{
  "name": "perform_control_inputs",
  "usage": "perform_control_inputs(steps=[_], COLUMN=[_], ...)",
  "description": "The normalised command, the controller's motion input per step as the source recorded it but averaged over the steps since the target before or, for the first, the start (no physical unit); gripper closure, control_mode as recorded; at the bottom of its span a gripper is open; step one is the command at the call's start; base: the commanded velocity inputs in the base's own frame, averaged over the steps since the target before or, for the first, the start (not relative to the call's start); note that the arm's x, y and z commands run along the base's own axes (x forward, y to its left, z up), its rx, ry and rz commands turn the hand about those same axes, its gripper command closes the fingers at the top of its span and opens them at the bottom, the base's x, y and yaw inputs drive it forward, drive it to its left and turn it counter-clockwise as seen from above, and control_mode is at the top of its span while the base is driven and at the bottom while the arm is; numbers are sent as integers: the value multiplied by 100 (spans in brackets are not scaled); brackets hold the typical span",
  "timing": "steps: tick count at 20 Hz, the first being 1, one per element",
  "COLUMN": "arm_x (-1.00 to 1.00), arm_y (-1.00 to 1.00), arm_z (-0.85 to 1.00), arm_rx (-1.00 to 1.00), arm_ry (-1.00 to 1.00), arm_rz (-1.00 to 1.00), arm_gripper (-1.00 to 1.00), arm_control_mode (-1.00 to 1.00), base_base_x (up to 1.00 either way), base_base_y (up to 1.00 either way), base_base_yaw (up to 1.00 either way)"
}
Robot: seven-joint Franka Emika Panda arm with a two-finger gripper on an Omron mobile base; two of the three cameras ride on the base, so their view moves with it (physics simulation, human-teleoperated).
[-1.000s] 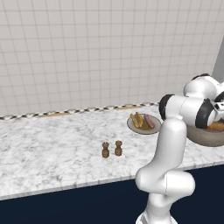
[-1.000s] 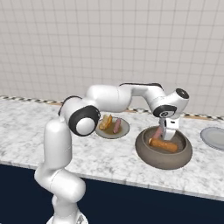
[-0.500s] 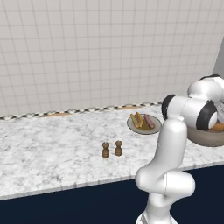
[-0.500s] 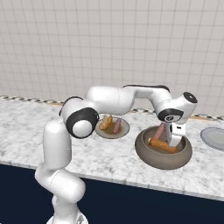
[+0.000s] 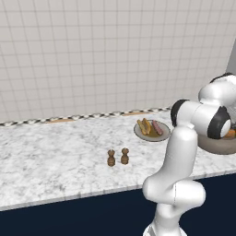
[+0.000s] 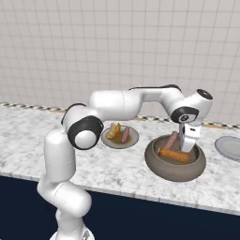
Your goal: Place one bun and one sausage from the bowl on each plate.
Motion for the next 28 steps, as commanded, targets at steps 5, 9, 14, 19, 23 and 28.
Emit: perform_control_inputs(steps=[5,9,14,19,23,28], arm_x=[-22,-54,-16,-9,17,2], arm_y=[5,26,27,30,1,-19], arm_z=[-2,-48,-13,-4,0,-3], arm_rx=[0,0,0,0,1,1], arm_ry=[24,7,0,0,0,2], arm_rz=[-7,-1,0,0,-6,-8], arm_gripper=[-100,-100,-100,-100,-100,-100], arm_control_mode=[-100,-100,-100,-100,-100,-100], base_base_x=[0,0,0,0,0,0], base_base_y=[0,0,0,0,0,0], base_base_yaw=[0,0,0,0,0,0])
